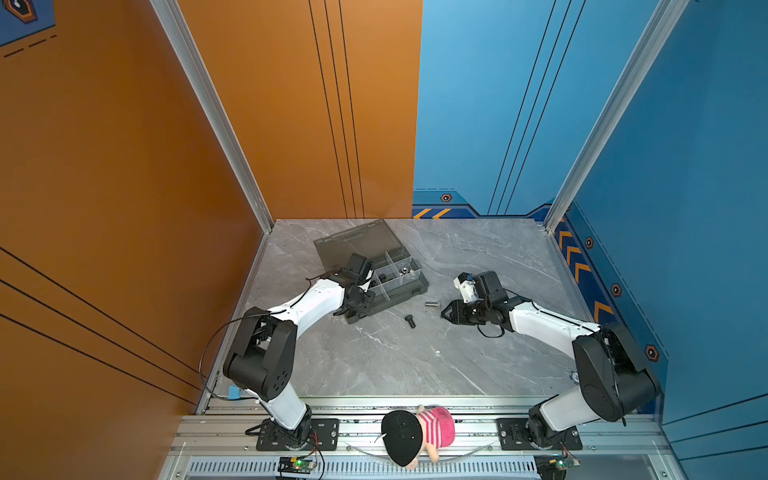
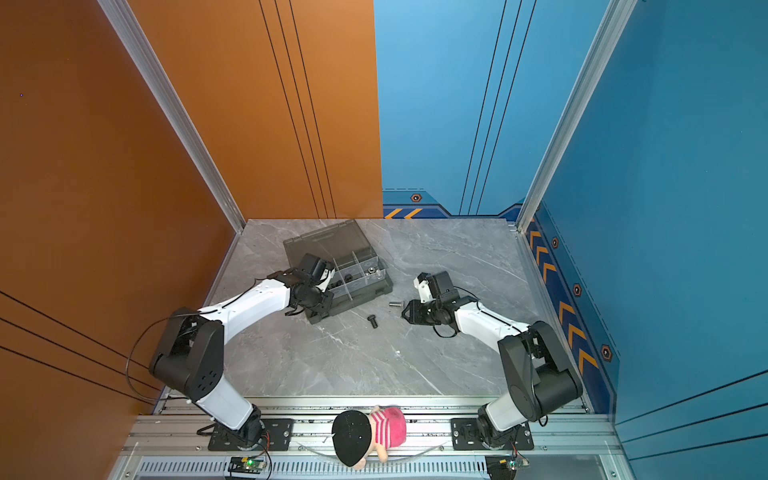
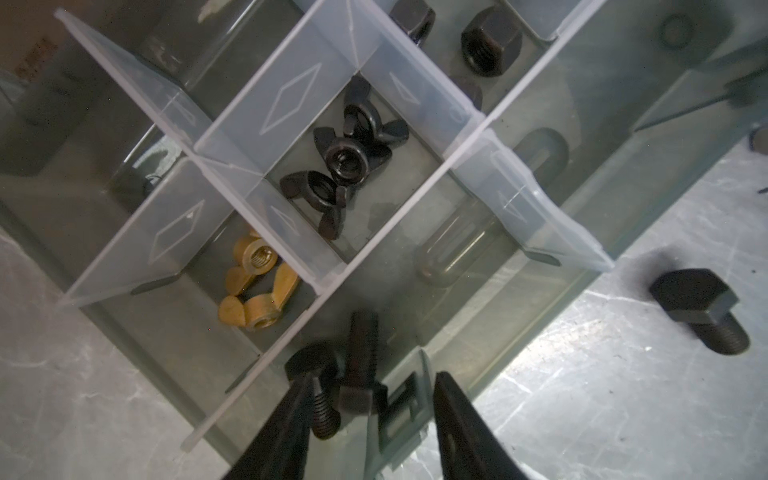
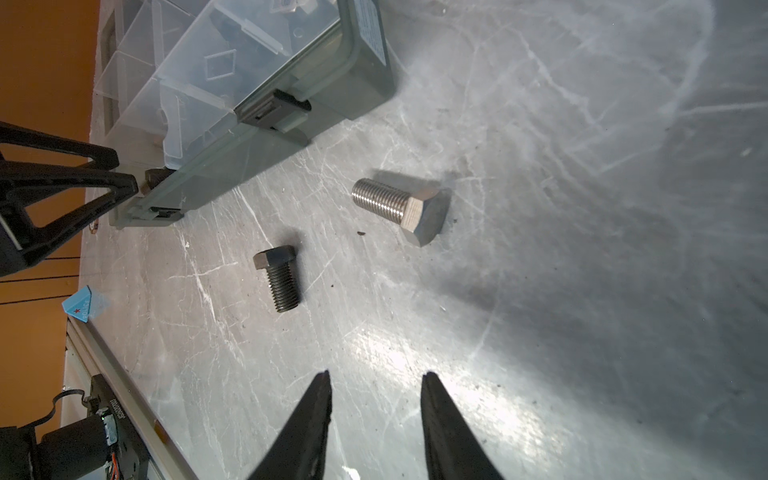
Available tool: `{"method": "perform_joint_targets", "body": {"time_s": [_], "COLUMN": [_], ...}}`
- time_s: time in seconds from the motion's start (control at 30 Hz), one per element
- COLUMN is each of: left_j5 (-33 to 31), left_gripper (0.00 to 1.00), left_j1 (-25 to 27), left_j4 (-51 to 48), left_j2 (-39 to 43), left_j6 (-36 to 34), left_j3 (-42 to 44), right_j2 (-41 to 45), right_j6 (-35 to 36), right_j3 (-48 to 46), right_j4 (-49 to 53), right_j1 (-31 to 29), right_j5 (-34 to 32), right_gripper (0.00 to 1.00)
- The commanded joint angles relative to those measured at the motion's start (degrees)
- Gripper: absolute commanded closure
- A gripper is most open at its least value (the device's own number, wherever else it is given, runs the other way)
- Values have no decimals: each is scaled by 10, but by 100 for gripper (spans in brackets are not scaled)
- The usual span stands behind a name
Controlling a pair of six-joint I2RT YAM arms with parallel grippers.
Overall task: Sort the screws and nuts into containers
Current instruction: 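Open the left gripper to drop the black bolt into the compartment, then draw the left gripper back while the right gripper moves over the last black bolt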
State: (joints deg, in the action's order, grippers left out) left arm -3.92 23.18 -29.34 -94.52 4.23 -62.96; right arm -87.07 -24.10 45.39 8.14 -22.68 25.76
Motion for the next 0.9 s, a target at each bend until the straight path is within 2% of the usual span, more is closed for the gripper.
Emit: {"method": "perform_joint_targets", "body": {"time_s": [0.0,0.33,0.53,0.73,0.87], "left_j5": [16,88,198,208,222], "left_gripper": [46,30,22,15,5], "left_j1": [-5,-3,-12,-13,-28], "left_j4": [-1,0,25,55,69], "left_j2": [14,93,141,189,223], "left_j6": [8,47,95,160,206], "left_j3": [-3,4,35,96,126], "right_j2": [1,9,15,17,11], "right_j6": [-3,0,2,9,10], "right_j3": [1,0,7,19,27], "right_j4": [19,10,-6,-8,-16], "right_j1": [-7,-20,-58,-95,-124], "right_j5": [4,3,-34,-79,-111], "right_gripper": [61,60,60,60,60]}}
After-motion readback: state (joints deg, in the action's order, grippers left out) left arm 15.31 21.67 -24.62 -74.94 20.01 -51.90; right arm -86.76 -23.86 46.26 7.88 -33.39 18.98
